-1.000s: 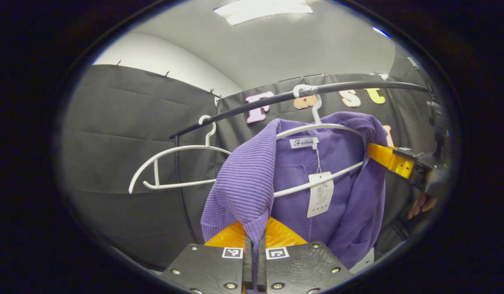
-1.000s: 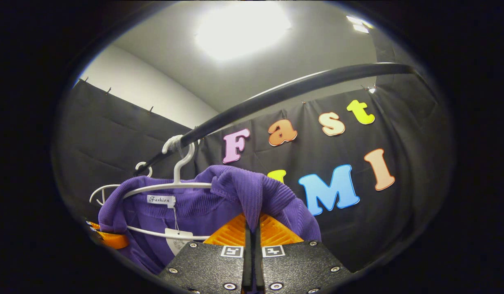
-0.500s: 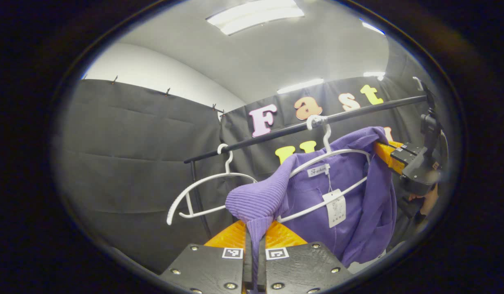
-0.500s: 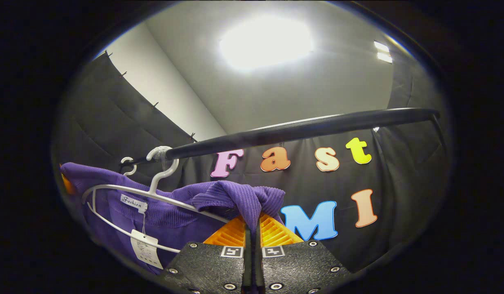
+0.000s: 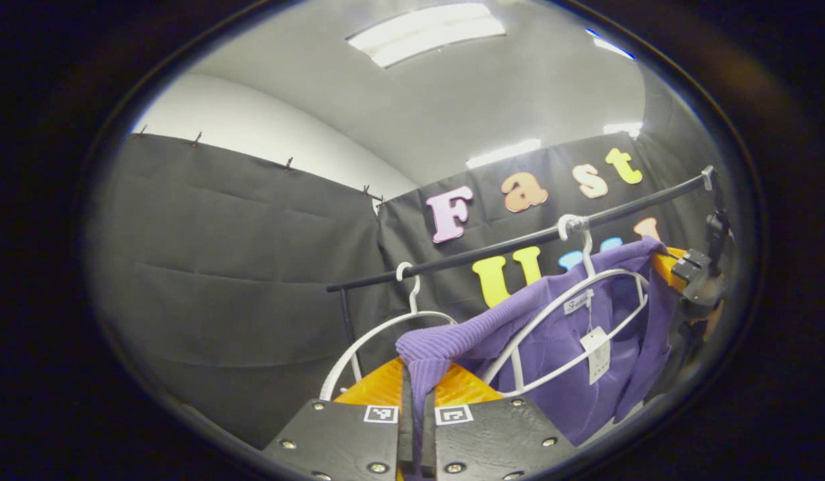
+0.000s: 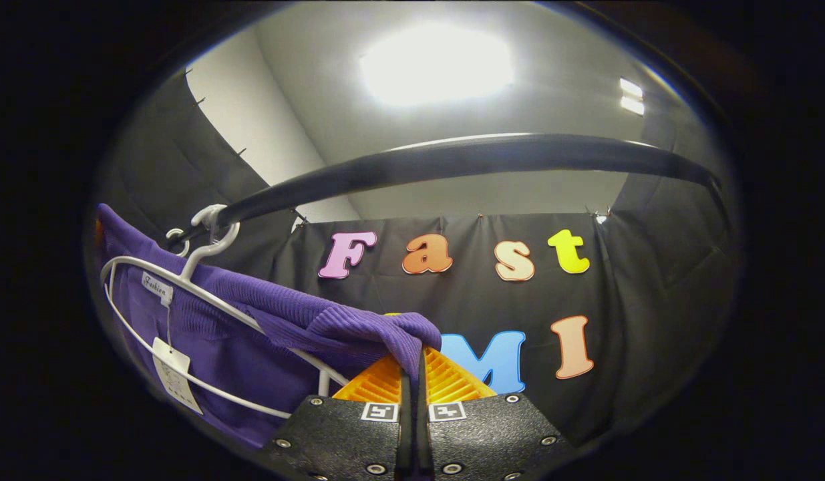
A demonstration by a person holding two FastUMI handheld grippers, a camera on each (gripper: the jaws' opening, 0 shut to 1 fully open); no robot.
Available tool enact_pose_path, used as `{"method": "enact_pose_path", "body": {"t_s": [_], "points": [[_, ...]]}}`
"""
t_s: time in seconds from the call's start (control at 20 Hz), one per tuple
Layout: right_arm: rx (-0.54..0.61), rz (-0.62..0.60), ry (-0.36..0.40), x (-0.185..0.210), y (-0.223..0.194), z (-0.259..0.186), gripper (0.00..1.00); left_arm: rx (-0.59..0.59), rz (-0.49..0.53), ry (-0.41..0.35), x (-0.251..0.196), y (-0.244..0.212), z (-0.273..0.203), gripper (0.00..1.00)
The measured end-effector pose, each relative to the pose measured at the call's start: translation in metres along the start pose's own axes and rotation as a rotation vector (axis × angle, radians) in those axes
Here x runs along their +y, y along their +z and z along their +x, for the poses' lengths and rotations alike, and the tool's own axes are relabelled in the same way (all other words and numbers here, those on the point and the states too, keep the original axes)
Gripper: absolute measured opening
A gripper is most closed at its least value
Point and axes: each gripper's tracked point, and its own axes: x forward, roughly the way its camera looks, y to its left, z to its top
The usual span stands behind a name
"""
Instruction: Grasp the clothes on the hanger with both hands and then place them into the laundry hamper below.
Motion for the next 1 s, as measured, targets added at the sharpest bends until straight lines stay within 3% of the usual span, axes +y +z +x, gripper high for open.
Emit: {"method": "enact_pose_path", "body": {"t_s": [0.15,0.2,0.25,0.3,0.35,0.6,1.0], "points": [[0.019,-0.008,0.004,-0.003,-0.016,0.008,0.02,-0.009,-0.022,-0.03,0.004,-0.006,0.02,0.1],[0.029,-0.008,0.01,-0.001,-0.02,0.011,0.02,-0.002,-0.044,-0.039,0.005,-0.012,0.027,0.02],[0.044,-0.001,0.018,0.002,-0.025,0.011,0.02,0.002,-0.06,-0.049,0.006,-0.016,0.03,0.02],[0.062,0.017,0.03,0.006,-0.032,0.012,0.02,0.004,-0.074,-0.054,0.007,-0.018,0.034,0.09],[0.096,0.04,0.042,0.011,-0.043,0.013,0.02,0.01,-0.083,-0.059,0.007,-0.02,0.035,0.01],[0.247,0.175,0.05,0.013,-0.091,0.005,0.01,0.065,-0.111,-0.105,0.0,-0.043,0.032,0.02],[0.328,0.208,0.052,0.016,-0.12,-0.007,0.02,0.05,-0.105,-0.16,-0.008,-0.048,0.024,0.02]]}}
